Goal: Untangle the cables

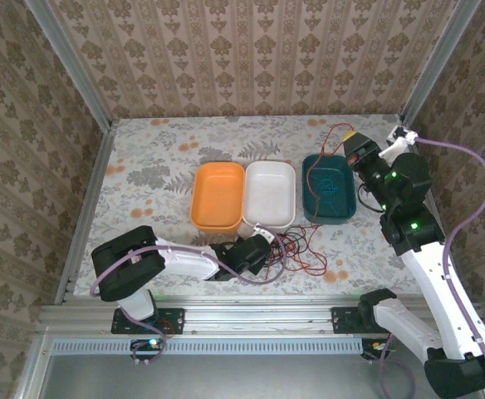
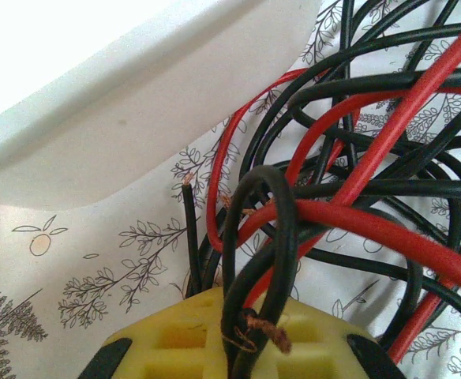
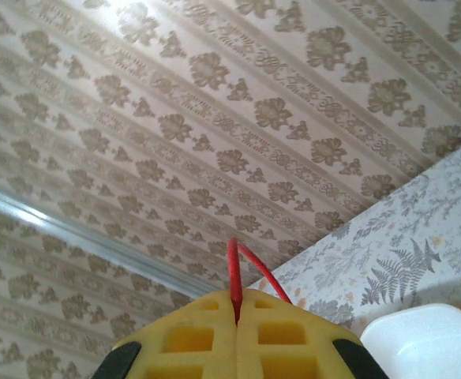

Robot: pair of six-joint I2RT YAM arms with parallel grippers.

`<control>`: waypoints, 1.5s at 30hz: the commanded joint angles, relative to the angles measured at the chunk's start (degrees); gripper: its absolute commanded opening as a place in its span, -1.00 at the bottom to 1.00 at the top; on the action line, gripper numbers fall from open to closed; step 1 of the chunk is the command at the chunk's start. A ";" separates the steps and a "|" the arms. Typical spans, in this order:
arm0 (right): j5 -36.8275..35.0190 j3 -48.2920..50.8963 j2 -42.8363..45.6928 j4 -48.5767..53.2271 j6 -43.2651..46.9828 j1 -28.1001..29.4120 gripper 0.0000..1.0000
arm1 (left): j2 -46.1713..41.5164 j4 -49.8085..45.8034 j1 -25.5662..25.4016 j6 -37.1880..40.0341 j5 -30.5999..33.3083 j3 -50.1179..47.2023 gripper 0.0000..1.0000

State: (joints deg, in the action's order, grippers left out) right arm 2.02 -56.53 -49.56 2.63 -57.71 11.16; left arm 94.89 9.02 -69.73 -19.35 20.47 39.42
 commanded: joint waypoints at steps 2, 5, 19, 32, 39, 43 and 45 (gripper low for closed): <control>-6.80 5.25 1.44 3.60 -13.06 -0.10 -1.00 | 2.41 -4.68 -0.93 1.69 -1.66 0.04 -1.00; -9.24 8.89 2.05 4.19 -17.44 0.32 -1.00 | 2.56 -4.71 -1.02 1.87 -1.75 0.47 -1.00; -7.16 17.05 1.96 -6.61 -35.68 0.66 -1.00 | 3.52 -4.80 -1.46 1.87 -1.60 1.34 -1.00; -2.13 16.59 -4.55 -31.45 -46.37 -3.76 -1.00 | 1.48 -1.98 -1.94 3.29 -2.07 -1.01 -1.00; 1.32 12.68 -8.33 -37.60 -45.48 -5.33 -1.00 | -1.75 -1.21 -2.07 3.86 -1.23 -3.12 -1.00; 6.33 5.51 -6.53 -23.60 -33.15 -5.62 -1.00 | -7.52 -3.80 -2.34 4.11 1.31 -3.20 -0.39; 8.35 2.21 -5.50 -15.02 -25.35 -5.54 -1.00 | -12.82 -4.01 -2.34 5.42 1.49 -3.51 0.26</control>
State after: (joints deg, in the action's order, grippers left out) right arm 5.67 -48.93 -57.71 -21.80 -94.63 5.76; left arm 88.18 7.57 -71.61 -15.79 20.86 36.25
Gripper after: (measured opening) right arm 0.066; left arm 0.477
